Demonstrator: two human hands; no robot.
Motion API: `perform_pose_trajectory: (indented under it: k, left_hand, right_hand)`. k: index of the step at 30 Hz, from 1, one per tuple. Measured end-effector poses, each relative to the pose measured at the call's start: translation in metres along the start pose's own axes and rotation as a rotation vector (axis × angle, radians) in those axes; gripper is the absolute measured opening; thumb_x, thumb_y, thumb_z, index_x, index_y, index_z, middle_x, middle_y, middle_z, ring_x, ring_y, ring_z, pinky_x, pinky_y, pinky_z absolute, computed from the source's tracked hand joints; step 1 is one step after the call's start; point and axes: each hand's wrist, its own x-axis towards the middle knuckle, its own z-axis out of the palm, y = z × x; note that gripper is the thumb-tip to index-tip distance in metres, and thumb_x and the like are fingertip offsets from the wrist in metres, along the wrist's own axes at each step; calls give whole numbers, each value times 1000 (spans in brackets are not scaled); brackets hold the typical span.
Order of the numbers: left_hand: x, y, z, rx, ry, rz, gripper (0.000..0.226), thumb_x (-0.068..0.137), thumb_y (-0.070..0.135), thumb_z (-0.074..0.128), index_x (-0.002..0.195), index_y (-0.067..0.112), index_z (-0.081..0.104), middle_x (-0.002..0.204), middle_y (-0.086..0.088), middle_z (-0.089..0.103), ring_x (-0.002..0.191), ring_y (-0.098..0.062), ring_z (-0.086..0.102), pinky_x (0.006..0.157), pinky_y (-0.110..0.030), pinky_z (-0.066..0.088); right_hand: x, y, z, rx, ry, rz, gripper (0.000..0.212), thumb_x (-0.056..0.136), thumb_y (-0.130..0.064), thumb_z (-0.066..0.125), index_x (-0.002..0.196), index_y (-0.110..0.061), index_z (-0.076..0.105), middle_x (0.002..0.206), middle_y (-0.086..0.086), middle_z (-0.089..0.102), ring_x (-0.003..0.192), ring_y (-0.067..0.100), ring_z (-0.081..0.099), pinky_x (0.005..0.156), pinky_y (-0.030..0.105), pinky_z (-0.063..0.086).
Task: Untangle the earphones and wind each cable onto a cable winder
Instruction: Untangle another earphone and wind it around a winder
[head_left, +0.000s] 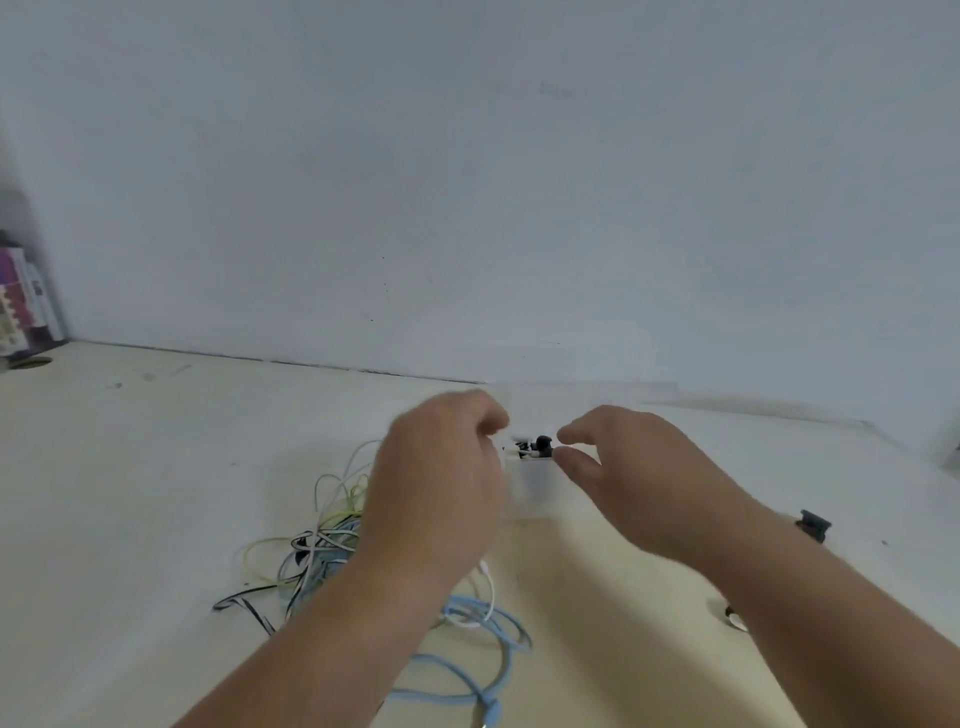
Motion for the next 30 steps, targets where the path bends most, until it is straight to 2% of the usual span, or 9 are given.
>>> perform_pose_trajectory:
  k: [2,4,8,11,13,16,21,25,30]
  left_hand:
    - [8,-1,-12,11,89,-51,33,88,-2,52,93,24,73,91,10,72,90,-13,66,82,-32,53]
    - [16,-8,-22,115,66,-115,33,89,1,51,100,25,71,100,9,71,97,-16,64,86,-35,52]
    - [27,-33,-28,388,-347,-227,40,97,42,55,130,21,59,128,3,63,117,-20,58,99,-36,46]
    - [25,-38,-24,371,-495,-230,37,92,42,64,124,23,62,115,7,65,105,-14,61,92,-32,49]
    - [23,-40,-17,373,-462,-156,23,92,32,66,114,26,68,102,11,66,92,-10,62,81,-28,48]
    - [22,-39,-12,323,-384,-110,9,93,24,65,97,29,71,89,15,66,79,-1,59,66,-19,41]
    - [32,-51,-19,338,-282,-194,25,98,26,54,79,26,70,67,9,63,65,-12,59,62,-29,43]
    - [38,-57,-35,424,-102,-296,43,93,52,57,69,18,67,68,3,64,68,-18,59,66,-32,45]
    - [38,-57,-47,573,-42,-383,21,80,42,77,81,27,62,75,8,59,77,-22,57,64,-29,38]
  right_hand:
    - [-20,-8,7,97,164,1,20,97,-31,51,98,-27,71,98,-11,66,89,11,62,80,30,50]
    - [-30,-11,22,293,114,35,16,91,-26,57,87,-26,73,81,-10,69,69,2,61,64,19,49]
    - [-37,-6,54,563,-101,-9,9,91,-32,65,90,-26,71,71,-7,67,60,-1,53,66,23,48]
    - [-35,-11,67,510,-96,-25,22,93,-43,60,103,-26,69,75,-11,64,69,0,56,70,22,45]
    - [-34,-26,72,396,-86,-39,25,90,-50,59,99,-29,69,82,-8,66,77,9,60,72,28,47]
    - [-35,-40,76,357,-49,-98,15,88,-35,61,80,-23,65,79,-3,66,77,16,61,71,32,48]
    - [-38,-3,48,1071,-86,86,24,94,-14,62,71,-12,67,64,1,66,60,12,60,61,23,47]
    - [-37,9,22,1583,-74,114,17,86,-14,57,70,-10,61,65,12,60,57,23,56,59,30,46]
    - [-38,14,12,1883,-163,82,13,83,-18,57,74,-9,56,61,4,33,53,19,33,63,33,47]
